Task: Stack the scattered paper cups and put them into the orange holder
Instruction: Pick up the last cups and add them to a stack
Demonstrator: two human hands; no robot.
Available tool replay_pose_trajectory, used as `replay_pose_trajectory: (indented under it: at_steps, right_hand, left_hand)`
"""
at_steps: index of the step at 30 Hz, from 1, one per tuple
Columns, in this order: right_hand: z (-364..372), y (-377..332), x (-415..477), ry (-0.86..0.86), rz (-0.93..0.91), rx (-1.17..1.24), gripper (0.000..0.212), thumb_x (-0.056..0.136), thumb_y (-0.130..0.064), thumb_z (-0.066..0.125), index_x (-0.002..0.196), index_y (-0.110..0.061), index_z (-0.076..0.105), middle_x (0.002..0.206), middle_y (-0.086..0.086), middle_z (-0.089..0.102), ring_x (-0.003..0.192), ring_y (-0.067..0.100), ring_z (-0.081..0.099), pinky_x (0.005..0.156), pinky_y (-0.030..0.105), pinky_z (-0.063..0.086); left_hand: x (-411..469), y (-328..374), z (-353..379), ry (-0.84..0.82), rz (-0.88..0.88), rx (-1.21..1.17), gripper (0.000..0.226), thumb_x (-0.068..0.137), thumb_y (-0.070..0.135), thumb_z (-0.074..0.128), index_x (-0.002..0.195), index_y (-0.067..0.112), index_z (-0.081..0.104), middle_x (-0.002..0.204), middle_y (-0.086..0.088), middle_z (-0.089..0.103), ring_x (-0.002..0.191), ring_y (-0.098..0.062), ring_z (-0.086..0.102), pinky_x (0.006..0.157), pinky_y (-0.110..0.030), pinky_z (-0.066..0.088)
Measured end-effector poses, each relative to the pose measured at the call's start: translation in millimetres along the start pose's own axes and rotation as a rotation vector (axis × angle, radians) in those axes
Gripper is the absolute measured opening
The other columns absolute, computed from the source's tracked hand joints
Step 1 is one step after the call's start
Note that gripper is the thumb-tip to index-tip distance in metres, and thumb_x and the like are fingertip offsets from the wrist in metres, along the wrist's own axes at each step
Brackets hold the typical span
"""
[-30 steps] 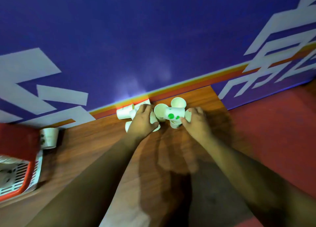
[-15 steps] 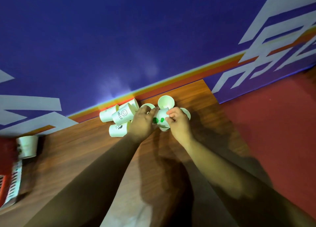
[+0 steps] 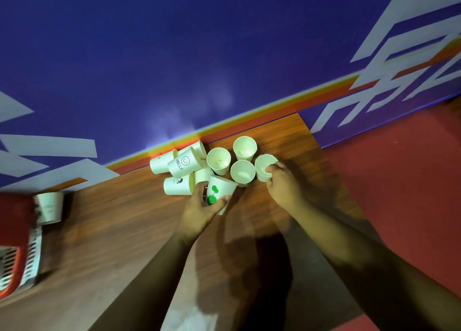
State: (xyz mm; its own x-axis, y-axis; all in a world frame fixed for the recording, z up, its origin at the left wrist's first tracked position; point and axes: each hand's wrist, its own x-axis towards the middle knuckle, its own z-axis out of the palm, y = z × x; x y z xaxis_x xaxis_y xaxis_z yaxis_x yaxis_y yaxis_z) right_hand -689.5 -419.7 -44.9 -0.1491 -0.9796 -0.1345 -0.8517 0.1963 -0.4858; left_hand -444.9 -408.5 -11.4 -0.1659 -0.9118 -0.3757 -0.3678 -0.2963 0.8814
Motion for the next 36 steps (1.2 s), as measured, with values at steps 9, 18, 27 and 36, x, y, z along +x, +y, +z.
replay_pose_trajectory:
  at_steps: [9,18,27,36]
  right_hand:
    - [-2,10,-16,0.004,0.023,-0.119,0.024,0.089,-0.009,0.061,0.113,-0.009,0.064,0.121,0.008,0.061,0.107,0.027,0.062,0.088,0.039,0.053]
    - [-16,0,-33,0.096,0.072,-0.068,0.021,0.094,-0.011,0.058,0.112,-0.005,0.068,0.118,0.013,0.064,0.106,0.029,0.062,0.087,0.034,0.050]
    - [-72,-89,-134,0.219,0.167,0.703,0.013,0.092,-0.015,0.064,0.105,-0.015,0.067,0.091,0.003,0.071,0.075,0.013,0.067,0.065,0.026,0.057]
    - [-56,-137,-175,-0.047,-0.010,0.658,0.013,0.094,-0.012,0.060,0.096,-0.022,0.068,0.069,-0.004,0.065,0.059,0.007,0.058,0.056,0.025,0.047]
  left_hand:
    - [-23,-6,-2,-0.009,-0.037,-0.082,0.045,0.083,0.028,0.080,0.120,0.023,0.055,0.112,0.003,0.069,0.101,-0.009,0.068,0.073,-0.017,0.054]
    - [-54,-14,-16,0.001,-0.024,-0.073,0.045,0.085,0.018,0.079,0.122,0.018,0.053,0.106,0.008,0.066,0.080,0.016,0.064,0.063,-0.005,0.048]
    - [-105,-9,-43,-0.086,0.128,-0.003,0.053,0.078,0.019,0.084,0.119,0.023,0.051,0.108,0.016,0.063,0.094,0.003,0.063,0.067,-0.008,0.050]
    - [-153,-14,-65,-0.132,0.181,-0.100,0.061,0.077,0.037,0.084,0.131,0.029,0.058,0.119,0.009,0.069,0.106,-0.009,0.066,0.088,-0.029,0.057]
